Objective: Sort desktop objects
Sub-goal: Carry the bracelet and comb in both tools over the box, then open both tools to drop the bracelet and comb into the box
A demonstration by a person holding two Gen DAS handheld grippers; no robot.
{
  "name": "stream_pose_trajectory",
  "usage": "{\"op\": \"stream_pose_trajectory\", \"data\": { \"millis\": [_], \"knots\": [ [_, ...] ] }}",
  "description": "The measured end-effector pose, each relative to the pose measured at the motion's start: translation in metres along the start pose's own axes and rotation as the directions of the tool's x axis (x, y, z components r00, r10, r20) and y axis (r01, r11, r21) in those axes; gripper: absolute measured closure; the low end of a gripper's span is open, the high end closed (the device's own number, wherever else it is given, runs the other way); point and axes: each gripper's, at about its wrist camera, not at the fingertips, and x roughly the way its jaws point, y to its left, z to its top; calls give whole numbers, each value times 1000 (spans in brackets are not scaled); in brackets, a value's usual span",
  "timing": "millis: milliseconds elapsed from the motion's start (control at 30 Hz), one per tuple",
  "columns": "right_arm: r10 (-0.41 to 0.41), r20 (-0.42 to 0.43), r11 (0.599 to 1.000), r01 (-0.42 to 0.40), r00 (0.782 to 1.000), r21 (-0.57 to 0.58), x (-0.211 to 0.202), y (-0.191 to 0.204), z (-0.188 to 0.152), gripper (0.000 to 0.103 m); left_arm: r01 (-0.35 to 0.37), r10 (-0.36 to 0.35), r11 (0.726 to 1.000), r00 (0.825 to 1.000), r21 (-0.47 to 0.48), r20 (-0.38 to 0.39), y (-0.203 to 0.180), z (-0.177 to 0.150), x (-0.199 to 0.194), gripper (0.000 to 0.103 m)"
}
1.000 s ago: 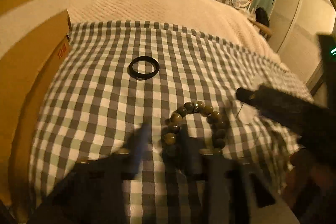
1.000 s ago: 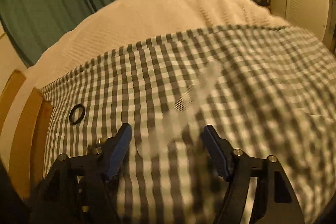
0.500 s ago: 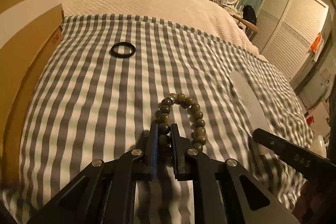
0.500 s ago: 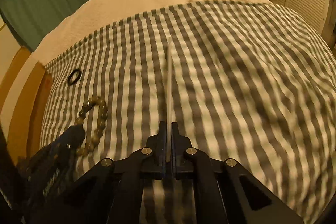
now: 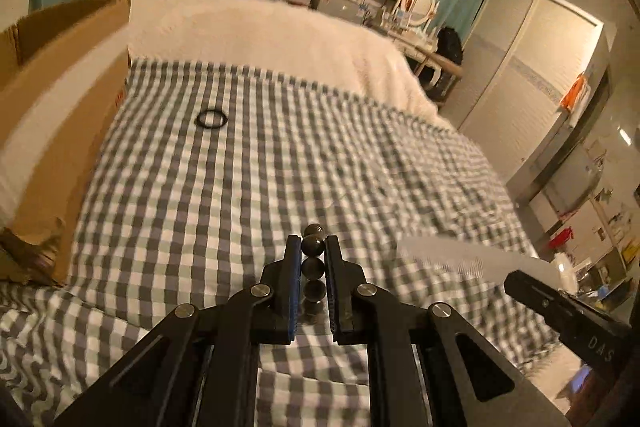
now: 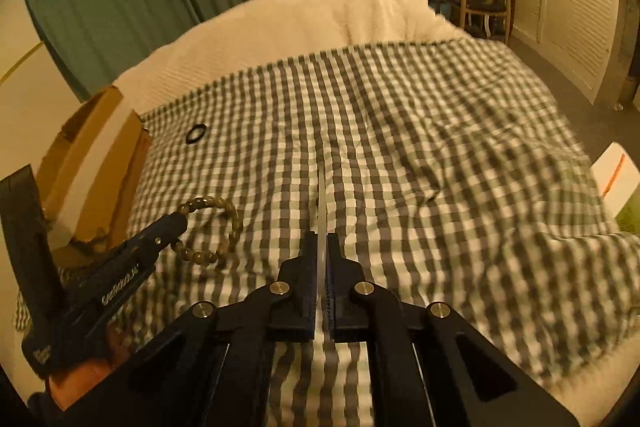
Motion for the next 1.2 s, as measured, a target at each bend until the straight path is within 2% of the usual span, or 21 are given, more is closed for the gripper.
{"op": "stream_pose_trajectory", "data": {
  "millis": [167,300,533,700,867,967,1033,1100,1200],
  "knots": [
    [-3,59,999,5,998,-35,-45,13,1,100,-14,10,999,995,34,96,-8,16,-41,92],
    [-1,110,997,10,994,-78,-76,32,6,100,-15,13,1000,985,12,170,-1,35,-76,92],
    [51,164,990,-29,985,-139,-108,72,22,100,-43,58,997,959,-60,279,27,63,-126,92],
    [133,200,969,-85,971,-230,-118,124,40,100,-107,146,986,925,-128,351,73,84,-158,92],
    [251,188,931,-183,950,-317,-117,183,60,100,-197,281,951,874,-239,396,132,100,-185,92],
    [341,166,890,-261,926,-373,-108,231,75,100,-243,345,926,855,-289,387,166,105,-181,92],
    [382,142,867,-301,913,-398,-96,257,82,100,-281,386,908,850,-312,359,186,106,-168,92],
    [415,111,845,-338,903,-414,-79,280,87,100,-293,403,895,853,-336,331,205,103,-154,92],
    [414,76,826,-339,907,-450,-43,316,92,100,-283,399,892,860,-352,320,220,98,-138,92]
  ]
}}
